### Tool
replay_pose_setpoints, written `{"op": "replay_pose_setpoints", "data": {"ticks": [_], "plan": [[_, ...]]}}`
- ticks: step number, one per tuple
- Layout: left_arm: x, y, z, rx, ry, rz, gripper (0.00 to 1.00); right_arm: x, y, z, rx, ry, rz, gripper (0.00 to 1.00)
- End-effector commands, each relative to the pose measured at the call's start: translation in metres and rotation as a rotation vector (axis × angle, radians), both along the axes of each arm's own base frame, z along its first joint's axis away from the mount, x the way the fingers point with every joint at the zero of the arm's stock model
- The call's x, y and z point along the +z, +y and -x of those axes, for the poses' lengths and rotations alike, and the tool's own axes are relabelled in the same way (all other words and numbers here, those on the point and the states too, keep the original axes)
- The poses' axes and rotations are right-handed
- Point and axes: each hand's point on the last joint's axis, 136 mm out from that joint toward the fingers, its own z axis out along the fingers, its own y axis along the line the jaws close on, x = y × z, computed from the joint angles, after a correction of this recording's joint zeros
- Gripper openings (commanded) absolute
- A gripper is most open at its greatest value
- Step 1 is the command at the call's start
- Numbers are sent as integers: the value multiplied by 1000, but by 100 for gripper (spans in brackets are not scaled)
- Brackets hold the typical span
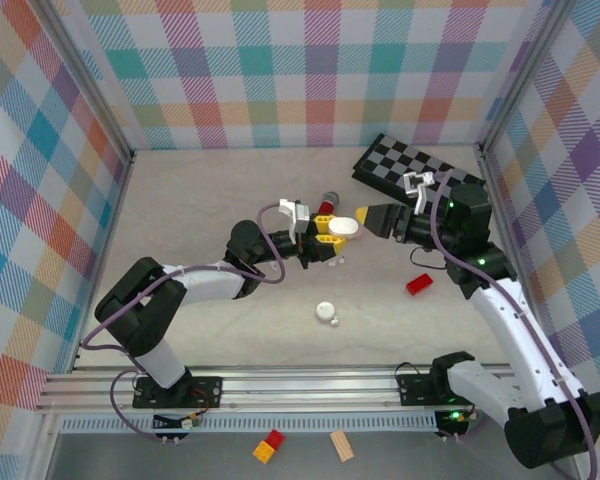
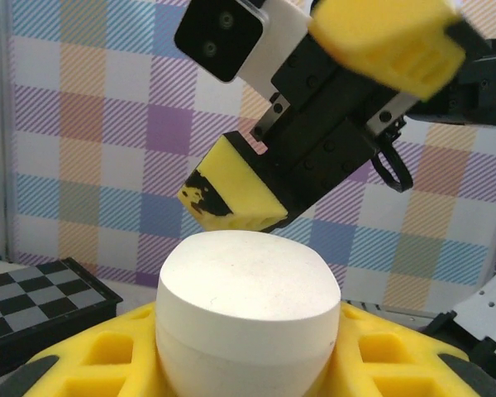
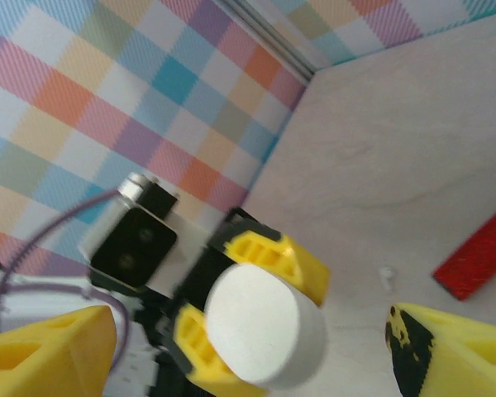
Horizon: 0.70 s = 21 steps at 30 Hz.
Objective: Insert the wireless bluetooth earbuds into the charging case
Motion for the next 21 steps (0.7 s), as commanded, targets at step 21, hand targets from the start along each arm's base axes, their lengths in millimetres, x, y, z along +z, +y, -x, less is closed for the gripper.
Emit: {"op": "replay_pose_setpoints", "data": {"ticks": [21], "plan": [[31,12,30,-148,19,41,31,-21,1,5,-35,-296,336,85]]}}
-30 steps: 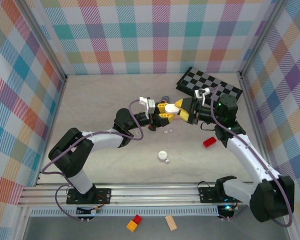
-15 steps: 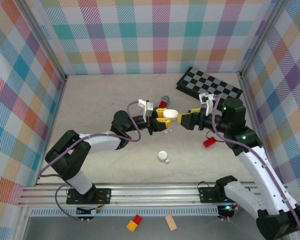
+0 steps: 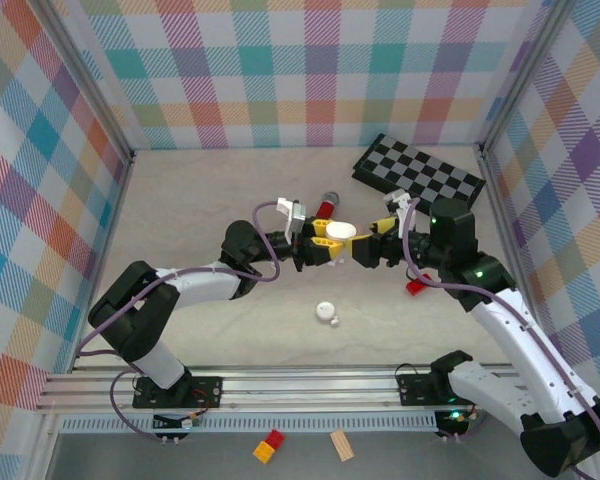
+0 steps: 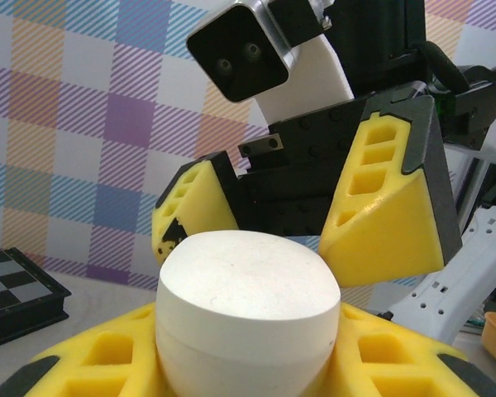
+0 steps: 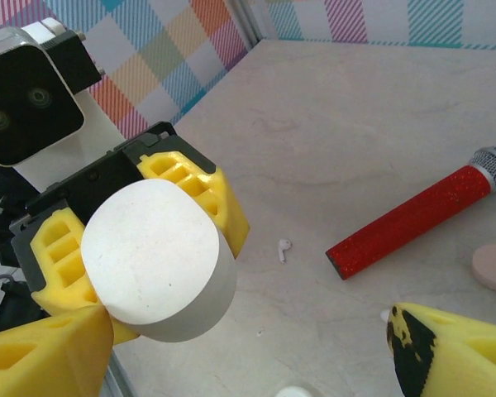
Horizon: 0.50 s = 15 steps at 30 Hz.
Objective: Insert the wireless bluetooth earbuds into the charging case
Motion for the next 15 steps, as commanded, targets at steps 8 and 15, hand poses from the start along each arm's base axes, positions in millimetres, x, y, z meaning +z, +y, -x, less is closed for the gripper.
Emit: {"op": "replay_pose_setpoints", "data": {"ticks": [8,15], "plan": [[22,7,19,-71,-54,37,31,26,-10,-14,-94,-119,-19,84],[24,6,20,-82,-48,37,31,31,-4,-13,-65,-118,-46,84]]}}
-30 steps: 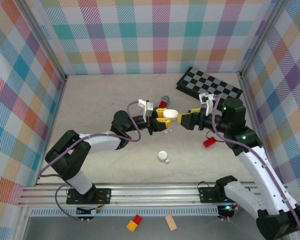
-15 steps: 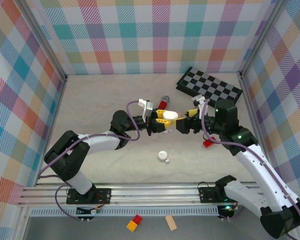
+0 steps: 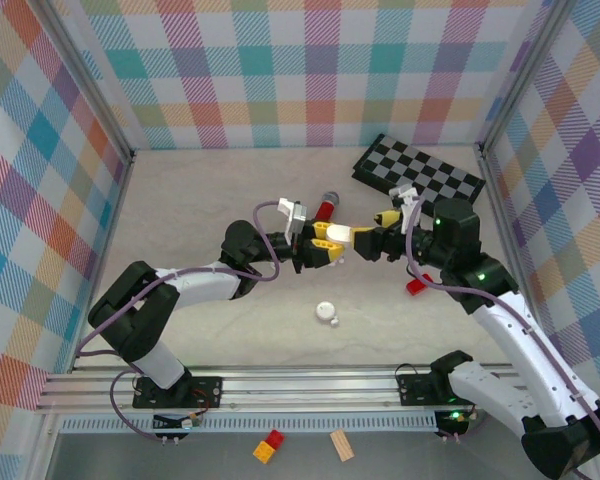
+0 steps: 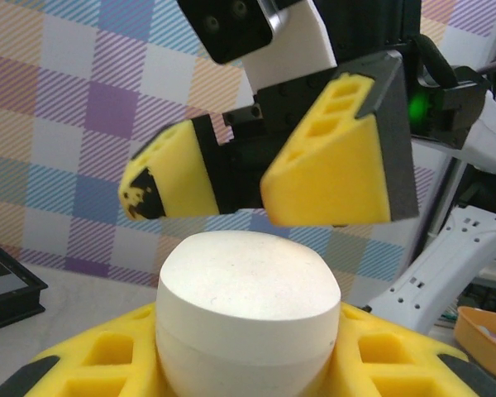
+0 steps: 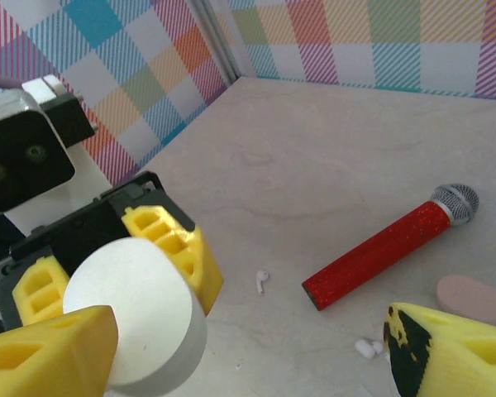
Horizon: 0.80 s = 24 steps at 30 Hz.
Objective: Insert the wireless bluetooth earbuds into the charging case
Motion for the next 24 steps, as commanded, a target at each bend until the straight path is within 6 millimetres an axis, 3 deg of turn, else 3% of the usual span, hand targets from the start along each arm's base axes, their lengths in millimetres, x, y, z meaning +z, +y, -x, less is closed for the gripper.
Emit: {"op": "replay_pose_setpoints", "data": {"ticks": [1,8,18,24], "plan": [[26,7,13,-35,-68,51,31,16,3,0,19,-51,-31,84],[22,5,13,-54,-49,40,31,14,26,31,249,-68,7,85],[28,5,18,-102,-34,36,31,6,16,11,124,-81,97,81],[31,5,19,-104,-23,41,31,9,24,19,182,-97,90,82]]}}
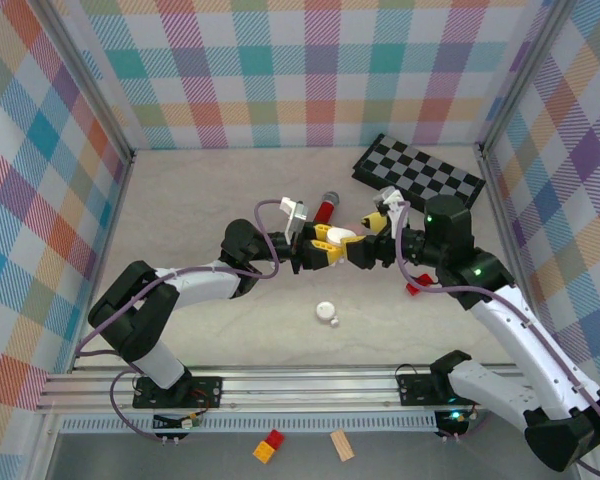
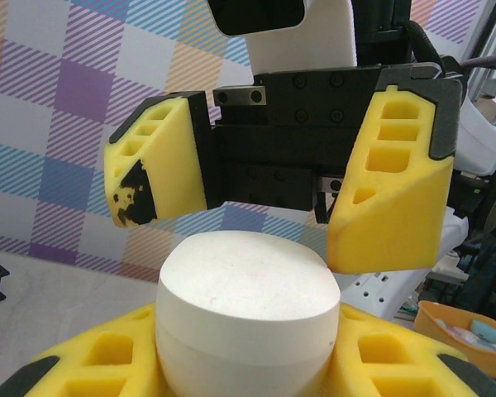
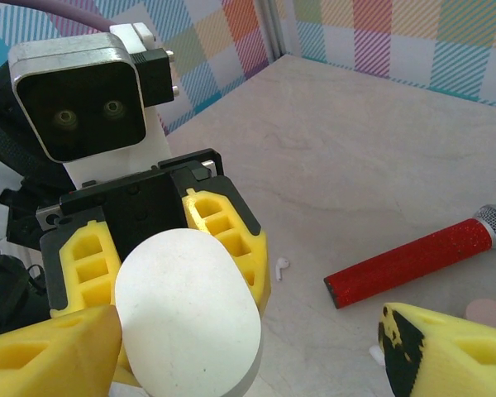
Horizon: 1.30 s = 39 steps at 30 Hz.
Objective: Insert the wireless bluetooth earbuds into the charging case
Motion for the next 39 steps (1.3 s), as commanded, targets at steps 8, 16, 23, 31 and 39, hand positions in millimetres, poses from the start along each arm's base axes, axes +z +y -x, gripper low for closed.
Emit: {"op": "replay_pose_setpoints", "data": {"ticks": [8,16,23,31,39], "plan": [[33,7,10,-26,-75,64,31,-4,5,-3,14,-34,81,82],[30,7,11,-24,-92,61,31,-3,-3,-15,-62,-76,111,82],[28,8,12,-29,-97,57,31,12,-12,-28,-152,-148,92,82],[26,7,14,-37,-103,53,31,20,-9,-33,-158,-159,72,82],[19,6,11,-26,-114,44,31,36,-4,-32,-141,-173,30,82]]}}
